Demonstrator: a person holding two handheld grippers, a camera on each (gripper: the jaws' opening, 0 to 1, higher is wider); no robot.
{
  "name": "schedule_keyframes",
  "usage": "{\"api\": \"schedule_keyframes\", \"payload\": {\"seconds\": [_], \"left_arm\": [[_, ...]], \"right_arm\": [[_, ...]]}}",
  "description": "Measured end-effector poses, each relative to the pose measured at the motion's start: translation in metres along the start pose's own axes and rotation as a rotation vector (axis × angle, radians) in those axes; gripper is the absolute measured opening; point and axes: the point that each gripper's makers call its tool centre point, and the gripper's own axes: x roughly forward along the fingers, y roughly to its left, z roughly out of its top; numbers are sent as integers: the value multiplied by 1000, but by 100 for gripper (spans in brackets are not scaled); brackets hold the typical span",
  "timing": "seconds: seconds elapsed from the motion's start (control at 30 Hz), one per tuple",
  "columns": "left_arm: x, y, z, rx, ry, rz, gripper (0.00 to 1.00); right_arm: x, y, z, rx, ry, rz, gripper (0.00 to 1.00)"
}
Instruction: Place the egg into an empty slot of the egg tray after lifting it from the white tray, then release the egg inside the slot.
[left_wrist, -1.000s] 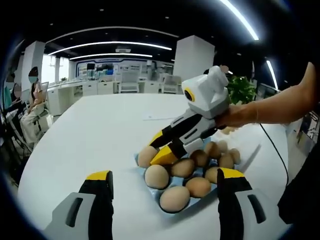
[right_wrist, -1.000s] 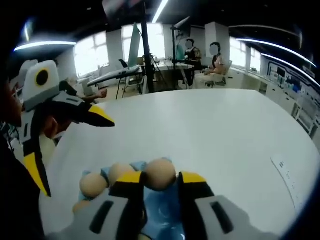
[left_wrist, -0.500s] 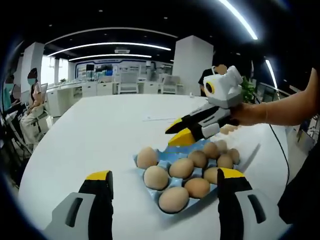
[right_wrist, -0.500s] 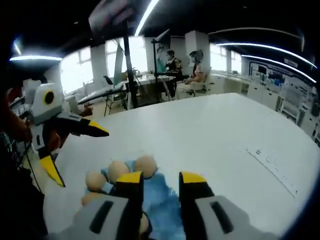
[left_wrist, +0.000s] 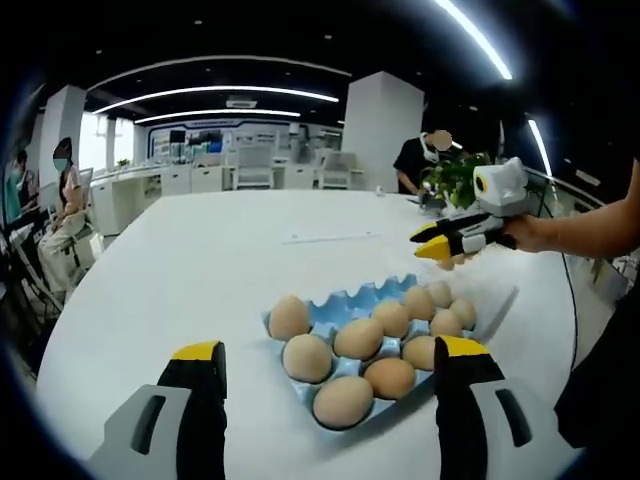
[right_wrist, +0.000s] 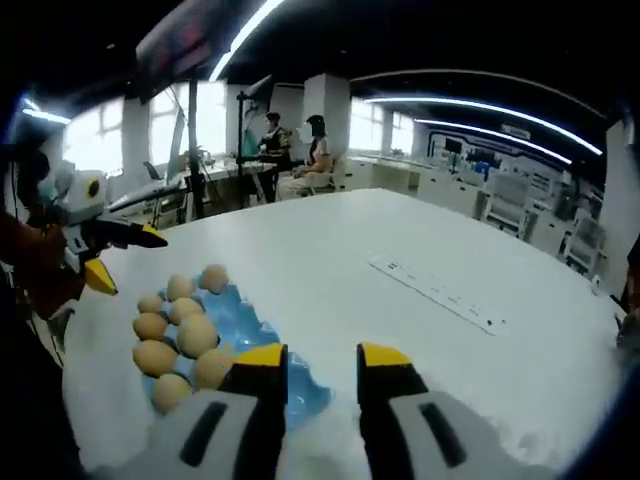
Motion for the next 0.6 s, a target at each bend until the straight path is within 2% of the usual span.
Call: {"api": "schedule_keyframes", "payload": {"seconds": [0.1, 0.3, 0.4, 0.6], "left_arm": [[-1, 0, 0, 2, 2, 2, 87], [-1, -3, 0, 3, 1, -7, 87], [0, -4, 1, 3, -2, -8, 87], [0, -7, 1, 9, -2, -11, 87]], "right_arm": [[-14, -24, -11, 14, 12, -82, 26], [-33, -51, -34, 22, 53, -164, 26], [-37, -53, -45, 46, 72, -165, 27], [-42, -58, -62, 41, 116, -176, 27]]}}
